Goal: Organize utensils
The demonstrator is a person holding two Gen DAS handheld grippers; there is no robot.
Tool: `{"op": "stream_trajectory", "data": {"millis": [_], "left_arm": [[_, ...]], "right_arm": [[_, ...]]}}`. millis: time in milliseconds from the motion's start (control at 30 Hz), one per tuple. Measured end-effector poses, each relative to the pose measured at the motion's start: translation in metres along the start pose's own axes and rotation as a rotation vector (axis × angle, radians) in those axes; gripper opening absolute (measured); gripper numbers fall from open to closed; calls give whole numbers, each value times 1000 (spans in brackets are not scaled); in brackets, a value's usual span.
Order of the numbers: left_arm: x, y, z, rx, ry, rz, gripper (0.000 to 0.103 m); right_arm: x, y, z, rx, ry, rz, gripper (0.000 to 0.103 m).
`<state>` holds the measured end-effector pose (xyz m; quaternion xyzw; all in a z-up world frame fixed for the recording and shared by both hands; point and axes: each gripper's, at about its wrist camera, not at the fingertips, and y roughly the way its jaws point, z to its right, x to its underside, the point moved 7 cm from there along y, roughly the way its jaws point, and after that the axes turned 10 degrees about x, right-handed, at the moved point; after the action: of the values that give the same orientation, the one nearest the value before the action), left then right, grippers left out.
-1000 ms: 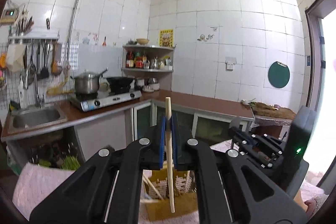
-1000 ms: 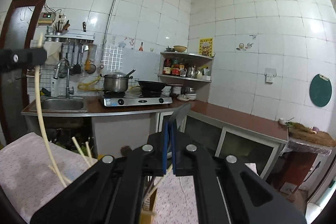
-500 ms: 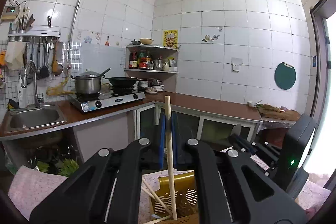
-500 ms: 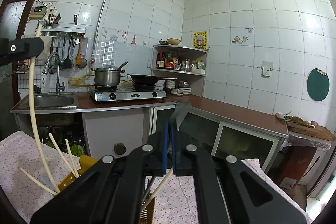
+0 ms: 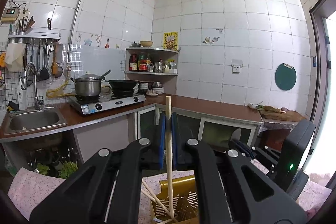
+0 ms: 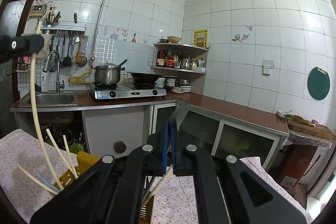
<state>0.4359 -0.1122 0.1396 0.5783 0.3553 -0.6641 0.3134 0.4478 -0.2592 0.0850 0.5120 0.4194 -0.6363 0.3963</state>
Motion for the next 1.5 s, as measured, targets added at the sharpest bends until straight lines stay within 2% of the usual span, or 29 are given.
{"op": "stream_trajectory", "data": {"millis": [100,300,533,567,600,633,667,700,733,800,833,900,1000,1200,1500], "left_arm": [[10,5,0,0,7,-9,4],[42,15,-5,13,-16,-99,4],[81,13,-27,-4,-113,-197,4],[84,12,-27,-6,-118,-207,6],[87,10,-28,-8,-123,-216,13],[89,8,-30,-12,-134,-227,21],[89,6,-31,-15,-144,-229,39],[87,2,-31,-20,-150,-226,51],[84,-4,-32,-26,-151,-219,54],[78,-12,-31,-38,-151,-222,62],[73,-19,-32,-51,-153,-220,66],[63,-32,-34,-86,-152,-209,82],[52,-61,-38,-160,-125,-191,98],[64,-110,-35,-226,-94,-222,98],[113,-171,-12,-287,-85,-267,98]], "right_arm": [[3,3,-3,-9,-10,-11,3],[23,8,-9,-29,-32,-50,3],[50,9,-22,-116,-39,-132,4],[53,9,-23,-130,-34,-150,4],[56,8,-23,-139,-32,-165,5],[58,7,-23,-143,-32,-181,16],[58,5,-23,-148,-31,-192,29],[56,0,-21,-158,-20,-190,58],[52,-6,-18,-157,-11,-173,65],[46,-17,-13,-146,-16,-152,65],[42,-22,-9,-145,-18,-153,70],[37,-32,-2,-140,-17,-165,78],[30,-57,12,-136,-22,-158,89],[32,-113,33,-125,-11,-164,99],[69,-181,48,-104,19,-186,99]]}}
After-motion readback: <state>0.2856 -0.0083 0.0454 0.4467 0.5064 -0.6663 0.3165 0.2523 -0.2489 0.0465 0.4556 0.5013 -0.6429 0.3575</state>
